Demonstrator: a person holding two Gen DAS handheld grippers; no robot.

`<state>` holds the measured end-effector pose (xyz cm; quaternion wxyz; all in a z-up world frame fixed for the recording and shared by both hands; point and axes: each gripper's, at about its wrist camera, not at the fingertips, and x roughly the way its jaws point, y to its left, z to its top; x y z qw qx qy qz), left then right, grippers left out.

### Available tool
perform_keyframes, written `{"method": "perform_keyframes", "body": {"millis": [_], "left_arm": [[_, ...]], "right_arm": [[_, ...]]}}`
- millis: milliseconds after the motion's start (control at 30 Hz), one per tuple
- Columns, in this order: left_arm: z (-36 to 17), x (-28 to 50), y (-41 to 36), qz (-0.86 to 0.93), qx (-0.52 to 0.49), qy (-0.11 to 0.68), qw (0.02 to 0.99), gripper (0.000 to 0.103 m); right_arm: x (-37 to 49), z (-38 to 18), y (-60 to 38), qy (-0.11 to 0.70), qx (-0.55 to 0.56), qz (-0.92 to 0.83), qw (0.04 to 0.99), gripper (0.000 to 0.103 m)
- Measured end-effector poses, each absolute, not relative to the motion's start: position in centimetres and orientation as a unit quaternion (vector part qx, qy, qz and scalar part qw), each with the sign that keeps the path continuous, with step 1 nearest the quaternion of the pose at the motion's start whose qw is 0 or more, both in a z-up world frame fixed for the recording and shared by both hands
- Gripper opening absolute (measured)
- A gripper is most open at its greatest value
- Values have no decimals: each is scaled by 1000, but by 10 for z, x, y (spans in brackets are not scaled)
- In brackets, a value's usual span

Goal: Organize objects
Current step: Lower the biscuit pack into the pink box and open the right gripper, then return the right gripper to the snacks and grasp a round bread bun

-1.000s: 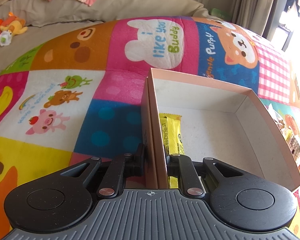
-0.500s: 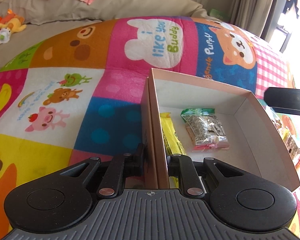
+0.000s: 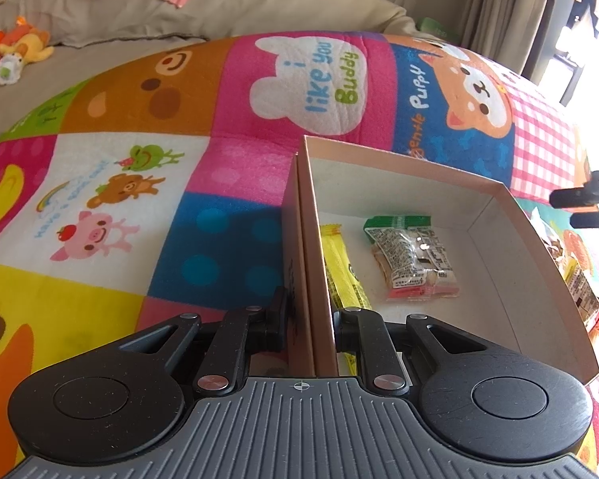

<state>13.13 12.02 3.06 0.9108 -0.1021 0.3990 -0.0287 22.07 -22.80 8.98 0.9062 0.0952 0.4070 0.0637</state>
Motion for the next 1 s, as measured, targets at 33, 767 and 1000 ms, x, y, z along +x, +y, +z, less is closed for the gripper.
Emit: {"method": "perform_keyframes", "body": {"millis": [33,767,1000], "left_arm": [[31,131,120,-29,-103,400,910,18],[30,132,128,-31,-132,400,906,16],[32,126,125,-26,-122,402,907,16]], "right_arm": [[230,86,-225,417,90,58,903,66],[281,31,-202,552,7,92,829,33],[213,36,-238,550,-13,99,829,34]]}}
